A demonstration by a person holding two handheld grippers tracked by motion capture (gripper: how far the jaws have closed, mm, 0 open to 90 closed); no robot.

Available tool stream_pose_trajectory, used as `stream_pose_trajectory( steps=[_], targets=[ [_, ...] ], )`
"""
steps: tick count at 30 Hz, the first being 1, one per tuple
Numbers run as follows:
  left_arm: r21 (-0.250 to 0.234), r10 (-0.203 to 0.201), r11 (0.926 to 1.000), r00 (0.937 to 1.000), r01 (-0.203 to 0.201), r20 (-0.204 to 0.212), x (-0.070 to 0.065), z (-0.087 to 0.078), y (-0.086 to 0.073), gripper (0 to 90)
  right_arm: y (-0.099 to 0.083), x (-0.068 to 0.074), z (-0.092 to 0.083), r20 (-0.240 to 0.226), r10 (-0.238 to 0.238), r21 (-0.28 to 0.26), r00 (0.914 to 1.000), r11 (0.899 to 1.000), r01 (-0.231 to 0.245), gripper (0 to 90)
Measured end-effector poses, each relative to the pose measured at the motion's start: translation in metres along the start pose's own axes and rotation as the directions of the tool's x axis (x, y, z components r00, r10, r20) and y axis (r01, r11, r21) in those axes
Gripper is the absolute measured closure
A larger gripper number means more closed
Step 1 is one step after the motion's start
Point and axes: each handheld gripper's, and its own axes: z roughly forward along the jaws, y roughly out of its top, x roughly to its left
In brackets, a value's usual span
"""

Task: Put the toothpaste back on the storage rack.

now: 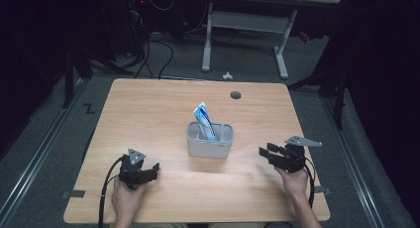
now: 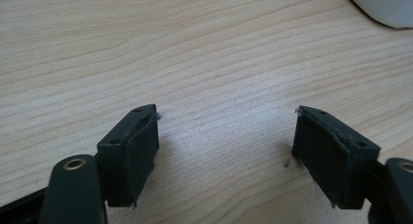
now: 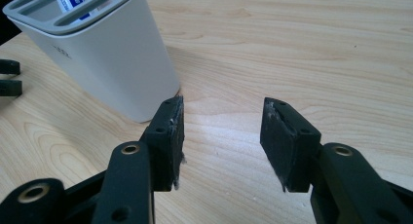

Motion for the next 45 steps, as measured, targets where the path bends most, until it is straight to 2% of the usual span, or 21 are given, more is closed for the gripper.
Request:
stream_pose_trajectory(
  steps=[9, 23, 45],
  targets=[
    [0.000, 0.000, 1.0000, 1.0000, 0.000, 0.000, 0.000, 0.000, 0.000, 25.4, -0.002, 0.003, 0.007, 0.023, -0.028, 0.019, 0.9993, 0.999, 0.028, 51.6],
    [0.000, 0.000, 1.0000, 1.0000, 0.000, 0.000, 0.000, 0.000, 0.000, 25.4, -0.015, -0.003, 0.020, 0.060, -0.024, 0.048, 0.9979, 0.999, 0.021, 51.4],
    [0.000, 0.000, 1.0000, 1.0000, 0.000, 0.000, 0.000, 0.000, 0.000, 25.4, -0.021, -0.002, 0.041, 0.104, -0.062, 0.095, 0.9927, 0.994, 0.052, 50.0]
  ],
)
